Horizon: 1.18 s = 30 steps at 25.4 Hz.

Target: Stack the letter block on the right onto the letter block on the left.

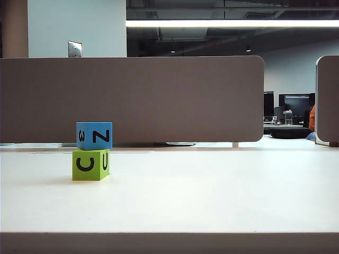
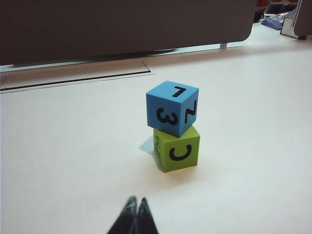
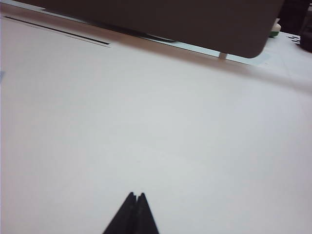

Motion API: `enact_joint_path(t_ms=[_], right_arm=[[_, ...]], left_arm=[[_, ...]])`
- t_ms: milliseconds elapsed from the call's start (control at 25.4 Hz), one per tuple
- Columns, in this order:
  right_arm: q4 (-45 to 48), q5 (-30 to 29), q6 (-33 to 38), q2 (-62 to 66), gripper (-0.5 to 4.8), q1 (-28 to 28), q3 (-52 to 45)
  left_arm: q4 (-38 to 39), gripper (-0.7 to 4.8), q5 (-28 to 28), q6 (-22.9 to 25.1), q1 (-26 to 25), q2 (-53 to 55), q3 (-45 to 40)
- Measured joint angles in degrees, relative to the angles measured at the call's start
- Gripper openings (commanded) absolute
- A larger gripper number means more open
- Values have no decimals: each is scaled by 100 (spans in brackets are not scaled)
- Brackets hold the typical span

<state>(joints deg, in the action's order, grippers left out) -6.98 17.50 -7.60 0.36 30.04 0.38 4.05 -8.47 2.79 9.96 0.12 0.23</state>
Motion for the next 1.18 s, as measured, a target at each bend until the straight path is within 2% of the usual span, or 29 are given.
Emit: enact_joint_path(t_ms=[236, 512, 590, 630, 708, 826, 1180], right_arm=[[177, -767, 140, 0, 0, -1298, 0], [354, -992, 352, 2, 14, -2568, 0], [564, -1469, 420, 2, 14, -2916, 0], [855, -1891, 564, -11, 14, -3150, 0], [1056, -2175, 901, -28, 13, -3346, 0], [828, -2190, 1025, -28, 13, -3484, 0], [481, -2205, 1062, -28, 13, -3482, 0]], left_arm=[[2, -6, 382, 20, 0, 2, -4], [0, -6, 710, 20, 0, 2, -7], [-15, -6, 719, 22, 0, 2, -7], [-35, -6, 719, 20, 0, 2, -7], [-35, -5, 907, 22, 0, 2, -7], [-35, -6, 1224, 20, -2, 2, -7], [-35, -5, 1364, 20, -2, 2, -7]])
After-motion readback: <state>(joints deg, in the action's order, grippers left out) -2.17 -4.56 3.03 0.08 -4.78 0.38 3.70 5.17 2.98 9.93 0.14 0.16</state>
